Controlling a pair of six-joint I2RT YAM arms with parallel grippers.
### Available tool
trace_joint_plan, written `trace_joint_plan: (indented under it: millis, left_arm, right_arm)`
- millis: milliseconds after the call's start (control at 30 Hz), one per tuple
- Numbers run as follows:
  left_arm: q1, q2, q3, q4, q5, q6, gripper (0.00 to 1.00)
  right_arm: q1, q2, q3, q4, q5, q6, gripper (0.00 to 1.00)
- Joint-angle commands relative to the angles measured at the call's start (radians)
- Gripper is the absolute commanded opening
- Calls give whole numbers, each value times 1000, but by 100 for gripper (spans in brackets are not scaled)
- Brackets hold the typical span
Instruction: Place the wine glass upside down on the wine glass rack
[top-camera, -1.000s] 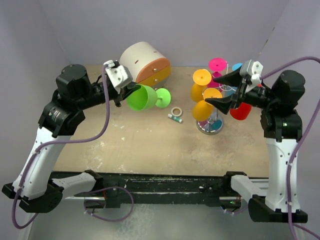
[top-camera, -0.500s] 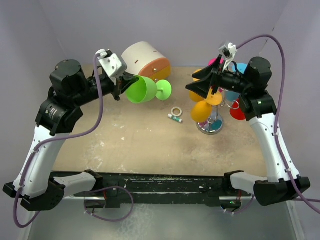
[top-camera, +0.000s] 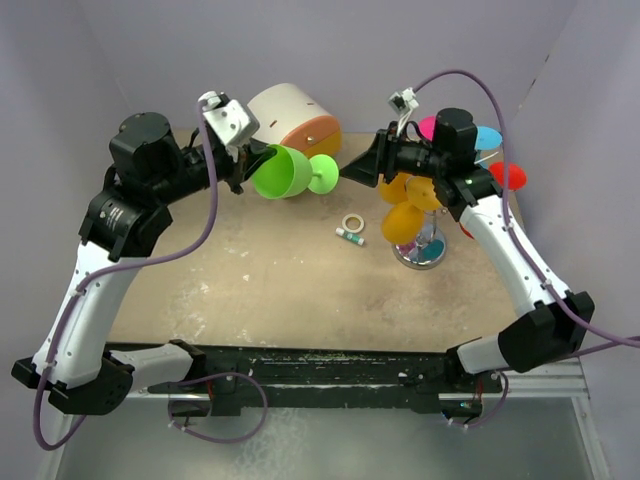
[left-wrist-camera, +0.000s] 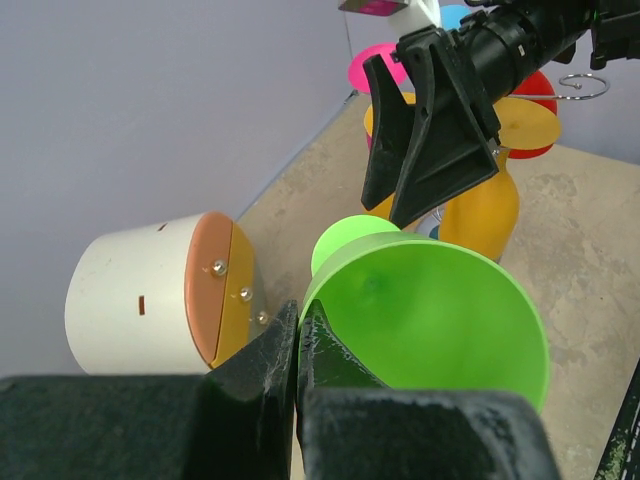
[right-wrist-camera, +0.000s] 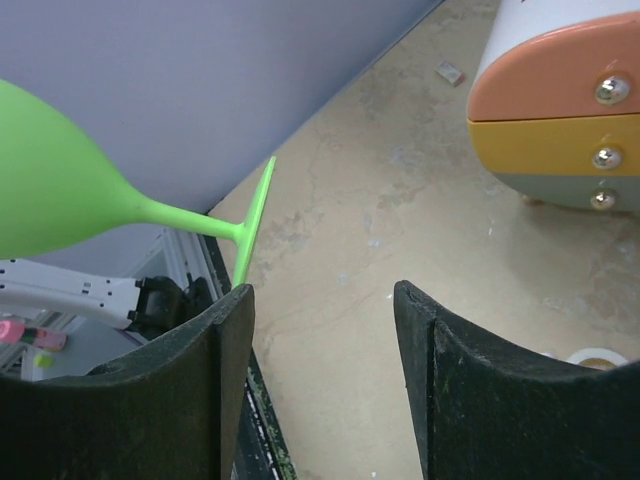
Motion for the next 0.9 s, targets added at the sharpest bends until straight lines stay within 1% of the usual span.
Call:
trace_joint_plan:
  millis: [0,167,367,600,867]
  left_arm:
    - [11,-3,12,67,0,17,0]
    - [11,3,18,66,-6,27,0]
    - [11,-1,16,67,-45,53,0]
    - [11,6,16,75,3,25,0]
    - [11,20,13,84,15,19,0]
  right_arm:
    - [32,0,62,70,-8,49,60]
    - [46,5,58,99,-29,74,56]
    - [46,-21,52,89,18,49,52]
    - [49,7,59,113,-6,81,47]
    - [65,20,63,136,-27,105,41]
